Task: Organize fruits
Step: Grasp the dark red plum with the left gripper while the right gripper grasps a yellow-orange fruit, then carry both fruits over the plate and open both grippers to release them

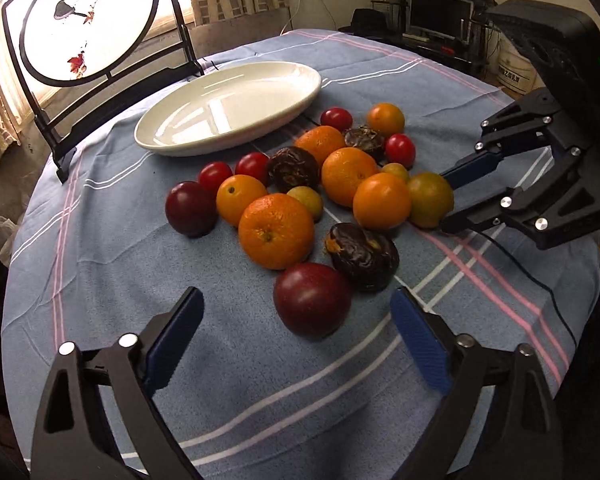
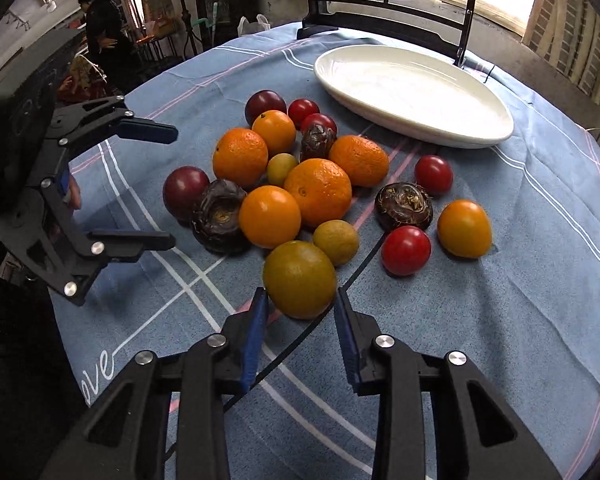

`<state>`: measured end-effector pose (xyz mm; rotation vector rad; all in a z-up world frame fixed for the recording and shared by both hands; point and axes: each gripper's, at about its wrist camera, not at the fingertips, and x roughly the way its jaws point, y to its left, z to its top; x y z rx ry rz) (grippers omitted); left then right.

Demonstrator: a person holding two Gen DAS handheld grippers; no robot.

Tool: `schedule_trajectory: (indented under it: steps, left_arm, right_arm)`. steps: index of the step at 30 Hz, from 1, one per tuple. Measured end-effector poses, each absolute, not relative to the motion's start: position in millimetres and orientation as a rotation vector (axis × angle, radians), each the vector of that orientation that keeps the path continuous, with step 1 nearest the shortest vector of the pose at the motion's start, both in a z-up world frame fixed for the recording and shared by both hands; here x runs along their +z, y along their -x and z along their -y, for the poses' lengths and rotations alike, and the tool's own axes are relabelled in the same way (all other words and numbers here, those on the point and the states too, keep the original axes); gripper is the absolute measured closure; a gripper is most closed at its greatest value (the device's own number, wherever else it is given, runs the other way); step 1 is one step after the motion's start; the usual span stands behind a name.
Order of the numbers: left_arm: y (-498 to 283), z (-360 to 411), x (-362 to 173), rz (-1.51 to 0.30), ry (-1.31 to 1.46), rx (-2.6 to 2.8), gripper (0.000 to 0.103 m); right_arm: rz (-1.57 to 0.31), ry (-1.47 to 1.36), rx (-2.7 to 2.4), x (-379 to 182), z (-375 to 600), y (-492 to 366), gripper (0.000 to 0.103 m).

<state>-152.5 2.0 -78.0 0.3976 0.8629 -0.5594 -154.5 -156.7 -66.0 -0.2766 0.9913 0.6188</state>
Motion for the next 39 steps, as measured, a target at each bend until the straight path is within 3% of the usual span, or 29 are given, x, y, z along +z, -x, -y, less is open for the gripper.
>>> schedule_trajectory:
  steps: [3, 5, 7, 16, 18, 19, 25, 27, 28, 29, 33, 34, 35, 36, 39]
  left_arm:
    - [144, -2, -83, -0.901, -0.361, -0.603, 0.031]
    - [144, -3, -82, -0.909, -0.348, -0.65, 0.053]
    - [143, -5, -81, -0.911, -0.333, -0.639, 0.065]
    - [144, -22, -59, -0.869, -0.267, -0.648, 0.065]
    - [138, -22, -43, -0.828, -0.253, -0.631, 0.065]
    - [132, -21, -34, -0.808, -0.24, -0.619, 0.065]
    - [78, -10, 14, -0.709, -0.135, -0.538, 0.065]
    - [65, -8, 17, -0.708, -0.108, -0.523, 0.065]
    - [62, -9, 17, -0.717, -0.093, -0.536, 0.065]
    - [61, -9, 16, -0.72, -0.083, -0.55, 0.065]
    - [60, -5, 10, -0.728, -0.085, -0.573, 0.065]
    - [59, -3, 9, -0.733, -0.084, -0.579, 0.065]
    - [59, -1, 7, -0.734, -0.088, -0.586, 0.065]
    - [60, 1, 6, -0.733, -0.095, -0.589, 0.065]
    - [61, 3, 4, -0.738, -0.102, -0.589, 0.065]
  right_arm:
    - [-0.987, 0.275, 0.624, -66, 159, 155, 0.07]
    - [-0.99, 0.262, 0.63, -66, 162, 155, 0.07]
    - [-0.995, 0.249, 0.634, -66, 165, 153, 0.07]
    - [-0.981, 0.189, 0.649, -53, 182, 155, 0.075]
    - [-0.954, 0.184, 0.657, -40, 185, 153, 0.083]
    - [-0.932, 0.18, 0.661, -32, 185, 150, 0.099]
    - [-0.838, 0.171, 0.66, 7, 182, 114, 0.097]
    - [-0.866, 0.205, 0.657, 2, 179, 113, 0.077]
    - [-0.902, 0.214, 0.674, -2, 180, 117, 0.041]
    - [-0.927, 0.205, 0.699, -7, 183, 125, 0.032]
    - [-1.017, 0.253, 0.708, -45, 184, 153, 0.032]
    - [-1.04, 0.248, 0.705, -55, 182, 155, 0.037]
    - [-1.048, 0.25, 0.689, -62, 180, 155, 0.058]
    - [-1.055, 0.253, 0.687, -68, 178, 154, 0.067]
    - [-1.041, 0.263, 0.695, -71, 176, 150, 0.067]
